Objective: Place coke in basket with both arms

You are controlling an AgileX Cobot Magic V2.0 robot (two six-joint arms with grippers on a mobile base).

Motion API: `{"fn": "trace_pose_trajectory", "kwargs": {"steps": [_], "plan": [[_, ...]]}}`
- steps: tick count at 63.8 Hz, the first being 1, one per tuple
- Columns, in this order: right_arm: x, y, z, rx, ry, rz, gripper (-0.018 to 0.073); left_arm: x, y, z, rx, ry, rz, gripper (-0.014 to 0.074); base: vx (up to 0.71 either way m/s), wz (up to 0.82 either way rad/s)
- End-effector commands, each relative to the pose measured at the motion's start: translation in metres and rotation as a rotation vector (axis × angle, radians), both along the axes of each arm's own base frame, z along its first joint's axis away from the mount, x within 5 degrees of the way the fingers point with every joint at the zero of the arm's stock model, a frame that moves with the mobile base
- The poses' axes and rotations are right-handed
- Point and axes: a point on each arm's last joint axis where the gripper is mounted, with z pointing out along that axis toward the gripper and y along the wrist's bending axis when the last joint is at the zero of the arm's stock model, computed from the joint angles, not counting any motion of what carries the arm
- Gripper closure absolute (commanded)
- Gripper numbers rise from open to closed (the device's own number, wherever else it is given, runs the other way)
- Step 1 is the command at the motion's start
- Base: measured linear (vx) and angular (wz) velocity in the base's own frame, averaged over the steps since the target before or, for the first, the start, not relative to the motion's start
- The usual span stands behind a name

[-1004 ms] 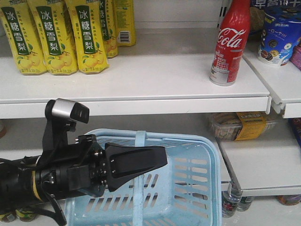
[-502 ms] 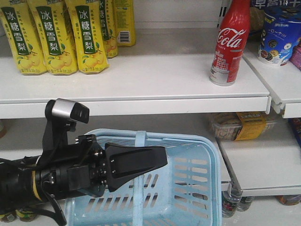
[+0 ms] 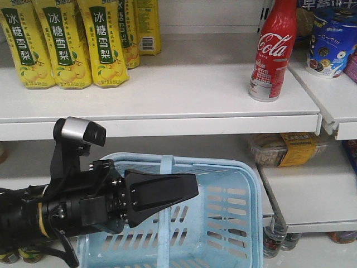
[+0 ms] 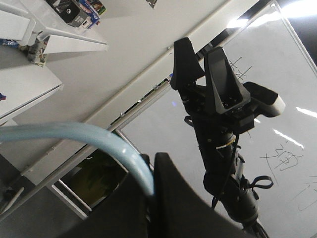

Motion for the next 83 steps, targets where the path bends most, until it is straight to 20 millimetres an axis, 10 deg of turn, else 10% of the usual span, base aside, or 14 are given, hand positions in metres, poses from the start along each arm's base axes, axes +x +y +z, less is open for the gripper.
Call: {"fn": "trace_pose_trajectory", "kwargs": {"steps": [1, 64, 83], "plan": [[0.012, 0.007, 0.025, -0.057, -0.059, 0.031, -0.012, -0.014, 0.005, 0.034, -0.239, -0.096, -0.114, 0.0603, 0.0, 0.0], [0.201, 0.042, 0.086, -0.26, 0.079, 0.049, -0.0024, -0.014, 0.005, 0.034, -0.239, -0.096, -0.114, 0.0603, 0.0, 0.0], [0.212, 0.041, 0.088, -0.216, 0.109, 0.03, 0.0296, -0.014, 0.005, 0.034, -0.239, -0.096, -0.114, 0.0603, 0.0, 0.0]]}}
